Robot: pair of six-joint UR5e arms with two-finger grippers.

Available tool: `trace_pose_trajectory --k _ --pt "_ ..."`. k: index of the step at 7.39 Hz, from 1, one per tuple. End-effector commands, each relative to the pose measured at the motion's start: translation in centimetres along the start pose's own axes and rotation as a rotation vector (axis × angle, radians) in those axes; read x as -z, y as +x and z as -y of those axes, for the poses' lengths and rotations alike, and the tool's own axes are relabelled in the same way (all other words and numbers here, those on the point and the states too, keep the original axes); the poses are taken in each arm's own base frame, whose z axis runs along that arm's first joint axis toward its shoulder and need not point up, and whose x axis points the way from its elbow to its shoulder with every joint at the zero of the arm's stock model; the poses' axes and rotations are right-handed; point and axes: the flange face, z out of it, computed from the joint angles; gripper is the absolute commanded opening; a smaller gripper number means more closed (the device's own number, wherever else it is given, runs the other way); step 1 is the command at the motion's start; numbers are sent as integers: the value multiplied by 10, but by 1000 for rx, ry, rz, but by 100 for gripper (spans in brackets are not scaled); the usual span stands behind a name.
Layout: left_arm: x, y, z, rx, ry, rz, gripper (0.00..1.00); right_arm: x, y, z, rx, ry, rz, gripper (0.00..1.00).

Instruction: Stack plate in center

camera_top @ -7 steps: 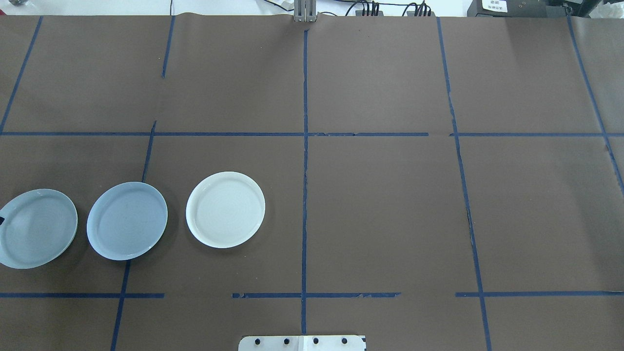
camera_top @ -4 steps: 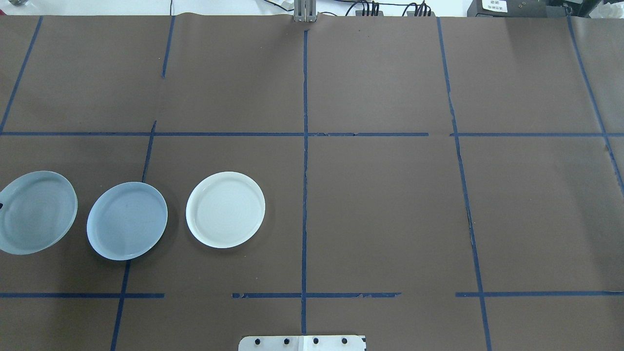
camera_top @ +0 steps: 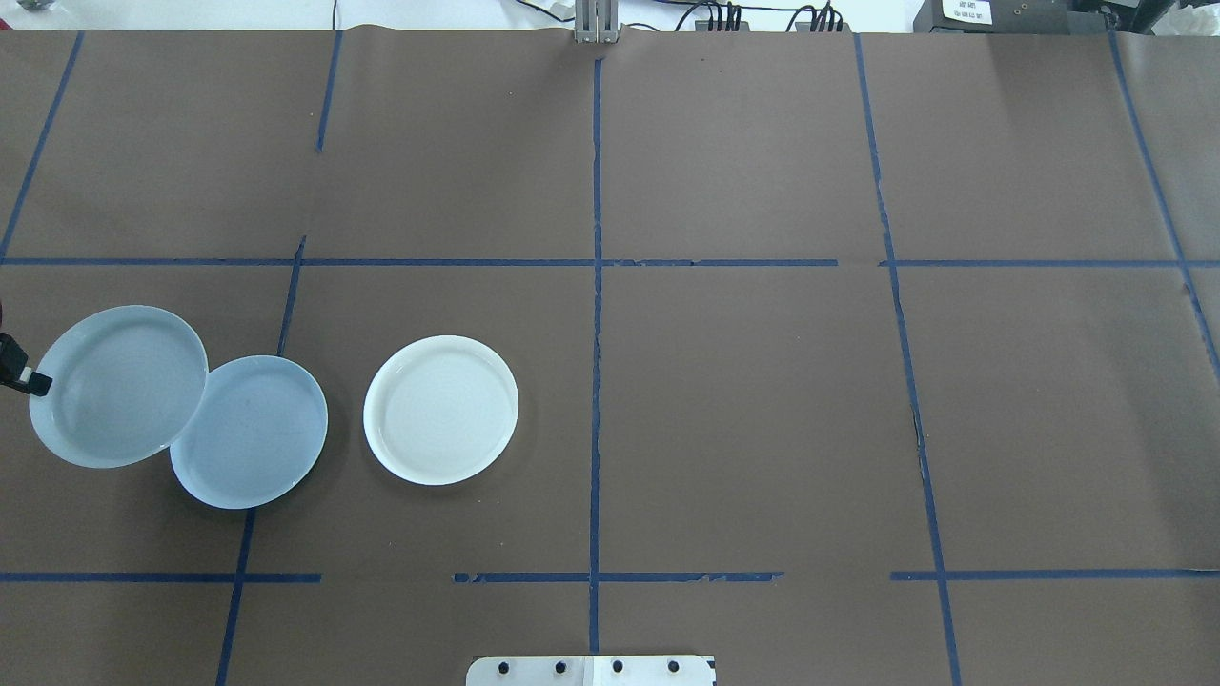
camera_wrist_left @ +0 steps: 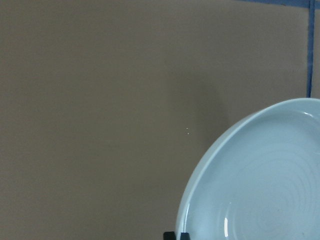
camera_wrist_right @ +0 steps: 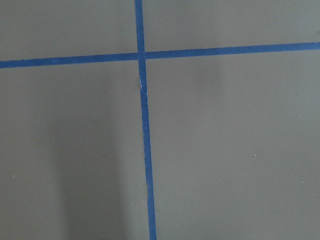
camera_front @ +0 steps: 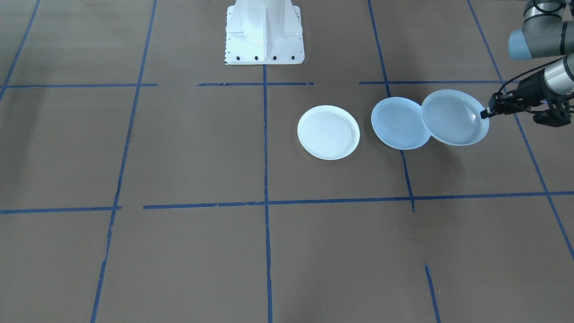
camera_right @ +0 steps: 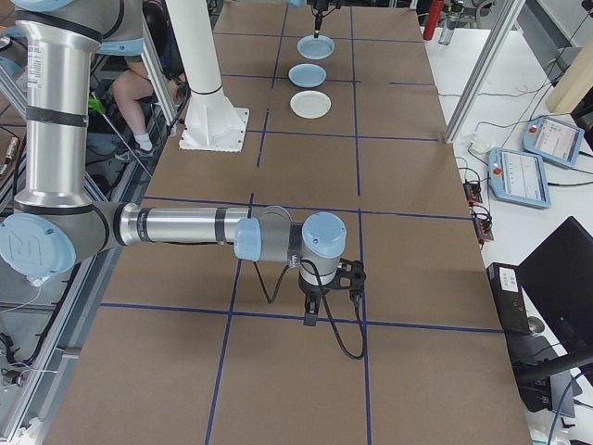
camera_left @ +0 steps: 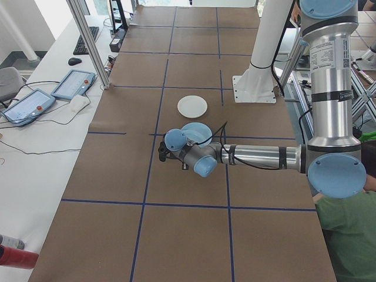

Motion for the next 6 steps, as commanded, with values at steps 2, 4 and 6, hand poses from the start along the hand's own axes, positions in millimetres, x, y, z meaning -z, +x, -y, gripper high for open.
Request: trace_pose_trajectory --k 2,4,6 --pt "-49 56 -16 57 -40 -45 0 0 0 0 0 0 0 100" --pt "-55 76 -8 75 -43 -62 0 0 0 0 0 0 0 100" --pt "-55 83 -2 88 -41 -67 0 0 0 0 0 0 0 100"
